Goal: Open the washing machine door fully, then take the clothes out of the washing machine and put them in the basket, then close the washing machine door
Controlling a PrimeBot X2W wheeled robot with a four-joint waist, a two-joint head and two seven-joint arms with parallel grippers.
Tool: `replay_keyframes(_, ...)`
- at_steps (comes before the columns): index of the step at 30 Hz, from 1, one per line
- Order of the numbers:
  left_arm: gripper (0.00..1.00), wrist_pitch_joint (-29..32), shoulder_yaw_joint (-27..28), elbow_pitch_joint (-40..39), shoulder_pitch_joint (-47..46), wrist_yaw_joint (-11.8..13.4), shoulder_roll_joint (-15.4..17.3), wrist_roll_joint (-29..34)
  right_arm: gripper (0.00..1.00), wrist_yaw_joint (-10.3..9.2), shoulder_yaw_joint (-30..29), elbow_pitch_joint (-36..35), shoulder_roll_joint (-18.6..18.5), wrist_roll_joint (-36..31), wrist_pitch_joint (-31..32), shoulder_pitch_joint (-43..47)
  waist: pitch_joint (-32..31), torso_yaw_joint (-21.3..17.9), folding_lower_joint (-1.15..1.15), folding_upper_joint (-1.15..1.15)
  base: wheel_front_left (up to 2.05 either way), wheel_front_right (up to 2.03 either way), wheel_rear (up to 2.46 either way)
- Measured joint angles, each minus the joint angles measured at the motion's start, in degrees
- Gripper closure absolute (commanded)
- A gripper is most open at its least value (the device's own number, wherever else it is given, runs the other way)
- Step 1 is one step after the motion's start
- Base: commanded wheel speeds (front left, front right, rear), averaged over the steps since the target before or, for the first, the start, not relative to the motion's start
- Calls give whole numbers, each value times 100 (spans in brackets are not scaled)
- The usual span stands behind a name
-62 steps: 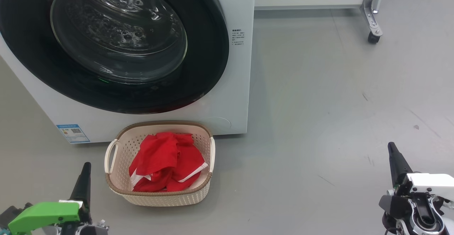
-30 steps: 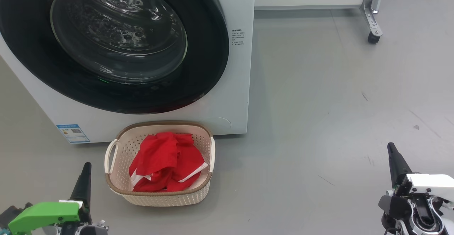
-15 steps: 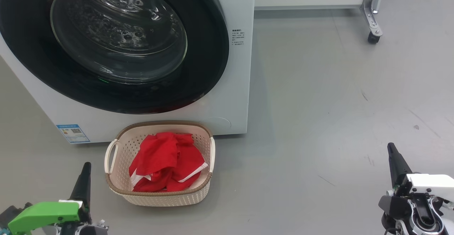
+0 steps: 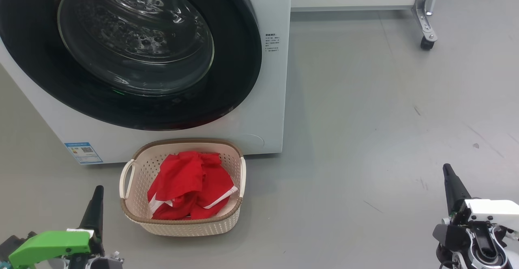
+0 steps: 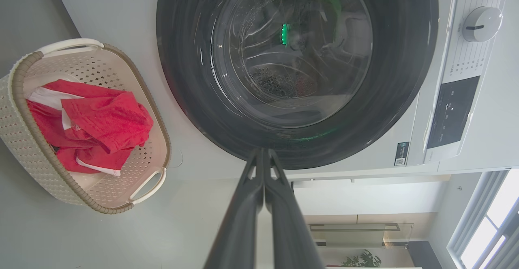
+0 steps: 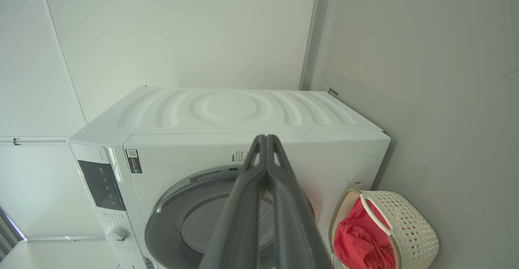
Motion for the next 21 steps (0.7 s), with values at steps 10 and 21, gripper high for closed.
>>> replay_keyframes(10,100,0,5,-2,-2,0,0,0,100,0,-4,5,2,0,1,-1,0,0,0,0,0,0,0)
replay_keyframes(21,100,0,9,-5,-3,0,0,0,100,0,-11,8,13,-1,23,-1,1,0,0,0,0,0,0)
